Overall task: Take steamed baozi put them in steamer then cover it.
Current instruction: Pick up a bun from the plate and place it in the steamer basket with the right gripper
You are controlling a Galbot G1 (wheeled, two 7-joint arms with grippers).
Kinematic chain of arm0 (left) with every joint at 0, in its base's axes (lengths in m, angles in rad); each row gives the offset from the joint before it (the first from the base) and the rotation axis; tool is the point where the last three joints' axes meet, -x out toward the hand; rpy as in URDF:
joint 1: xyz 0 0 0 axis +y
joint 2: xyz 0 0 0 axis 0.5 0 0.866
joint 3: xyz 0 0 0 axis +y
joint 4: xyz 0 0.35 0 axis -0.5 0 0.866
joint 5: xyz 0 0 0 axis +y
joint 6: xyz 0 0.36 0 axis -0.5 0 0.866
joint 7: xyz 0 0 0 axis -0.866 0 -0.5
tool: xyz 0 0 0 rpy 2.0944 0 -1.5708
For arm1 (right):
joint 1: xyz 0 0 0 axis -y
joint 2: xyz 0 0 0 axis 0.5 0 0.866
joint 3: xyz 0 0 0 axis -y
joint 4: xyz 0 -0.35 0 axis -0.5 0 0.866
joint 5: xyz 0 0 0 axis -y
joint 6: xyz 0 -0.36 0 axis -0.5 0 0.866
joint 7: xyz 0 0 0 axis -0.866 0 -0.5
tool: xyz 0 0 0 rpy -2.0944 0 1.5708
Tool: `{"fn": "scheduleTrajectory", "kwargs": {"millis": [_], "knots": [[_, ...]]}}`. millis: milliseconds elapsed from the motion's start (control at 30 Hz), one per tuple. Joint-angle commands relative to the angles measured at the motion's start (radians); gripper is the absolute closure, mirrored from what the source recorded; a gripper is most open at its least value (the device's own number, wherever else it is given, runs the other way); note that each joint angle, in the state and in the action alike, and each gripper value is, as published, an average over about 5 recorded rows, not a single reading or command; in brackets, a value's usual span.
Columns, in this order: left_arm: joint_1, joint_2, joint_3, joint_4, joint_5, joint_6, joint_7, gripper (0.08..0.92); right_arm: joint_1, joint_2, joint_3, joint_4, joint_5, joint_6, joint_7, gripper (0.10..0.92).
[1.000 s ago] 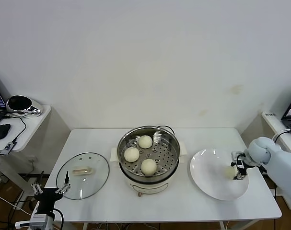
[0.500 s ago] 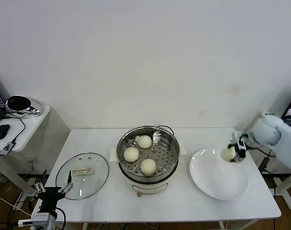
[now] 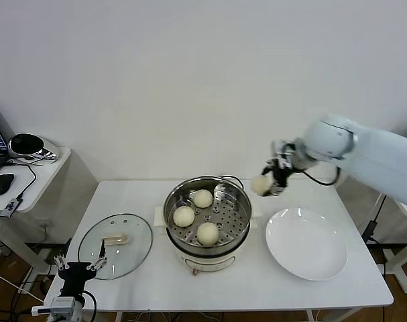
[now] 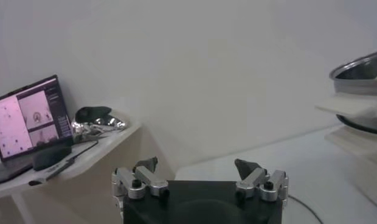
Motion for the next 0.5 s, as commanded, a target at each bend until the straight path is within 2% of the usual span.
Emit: {"fn": "scheduleTrajectory", "kwargs": {"millis": [33, 500], "knots": [[0.003, -0.003, -0.006, -0.001, -0.001, 0.002, 0.000, 0.177, 0.038, 0.245, -0.115, -0.025, 0.216, -0.120, 0.121, 0.389], [0.009, -0.002, -0.025, -0.001, -0.002, 0.000, 0.001, 0.177, -0.180, 0.248, -0.080, -0.134, 0.085, -0.121, 0.157, 0.389]]}}
